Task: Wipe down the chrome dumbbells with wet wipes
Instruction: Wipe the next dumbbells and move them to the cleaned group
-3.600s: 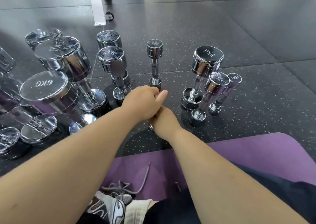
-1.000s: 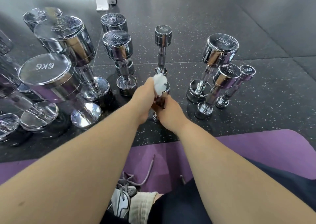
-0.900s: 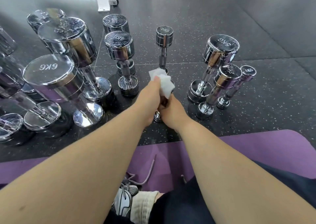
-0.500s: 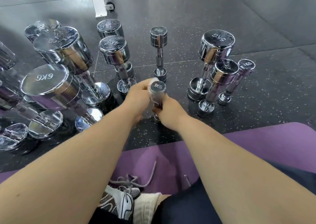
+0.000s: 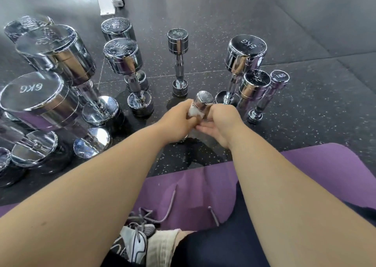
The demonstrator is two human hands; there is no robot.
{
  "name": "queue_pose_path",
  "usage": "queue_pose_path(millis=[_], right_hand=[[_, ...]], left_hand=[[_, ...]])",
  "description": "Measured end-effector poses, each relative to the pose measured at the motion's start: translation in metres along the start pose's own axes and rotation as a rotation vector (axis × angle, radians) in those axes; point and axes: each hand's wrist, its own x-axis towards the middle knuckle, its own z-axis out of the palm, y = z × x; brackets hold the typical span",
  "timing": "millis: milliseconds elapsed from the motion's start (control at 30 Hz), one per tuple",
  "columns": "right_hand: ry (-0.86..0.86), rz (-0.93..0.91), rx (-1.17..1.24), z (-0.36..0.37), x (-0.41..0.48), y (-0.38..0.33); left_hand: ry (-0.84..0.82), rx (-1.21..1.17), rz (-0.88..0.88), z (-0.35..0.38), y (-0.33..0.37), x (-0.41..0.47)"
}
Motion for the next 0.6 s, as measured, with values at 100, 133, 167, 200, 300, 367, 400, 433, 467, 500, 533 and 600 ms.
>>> queue_pose_path(millis=[100, 133, 167, 200, 300, 367, 400, 433, 467, 500, 533, 600], right_hand=[[0.094, -0.089, -0.202, 0.001, 0.002, -0.002], [0.118, -0.161, -0.315, 0.002, 0.006, 0.0], [0.135, -0.236, -0.401, 0.003, 0.008, 0.001], [0.147, -0.304, -0.478, 0.004, 0.01, 0.001], [0.164, -0.397, -0.567, 0.006, 0.019, 0.002], [0.145, -0.428, -0.598, 0.01, 0.022, 0.0], [0.151, -0.427, -0.651, 0.013, 0.023, -0.002], [0.167, -0.42, -0.702, 0.015, 0.024, -0.005], [0.179, -0.414, -0.739, 0.017, 0.023, -0.009], [0.182, -0.414, -0.769, 0.019, 0.024, -0.012], [0.189, -0.426, -0.8, 0.021, 0.023, -0.017], [0.236, -0.429, -0.852, 0.022, 0.022, -0.021]], left_hand=[[0.032, 0.075, -0.019, 0.007, -0.01, 0.004], [0.045, 0.119, -0.027, 0.006, -0.013, 0.006], [0.056, 0.15, -0.047, 0.005, -0.015, 0.006], [0.064, 0.16, -0.066, 0.004, -0.016, 0.007], [0.089, 0.178, -0.075, 0.002, -0.016, 0.011], [0.113, 0.228, -0.026, 0.003, -0.012, 0.011], [0.126, 0.243, 0.004, 0.003, -0.009, 0.009], [0.135, 0.233, 0.03, 0.004, -0.006, 0.007], [0.153, 0.199, 0.051, 0.004, -0.004, 0.005], [0.168, 0.138, 0.054, 0.004, -0.003, 0.003], [0.17, 0.059, 0.041, 0.004, -0.002, 0.002], [0.129, -0.093, 0.014, 0.003, -0.002, 0.001]])
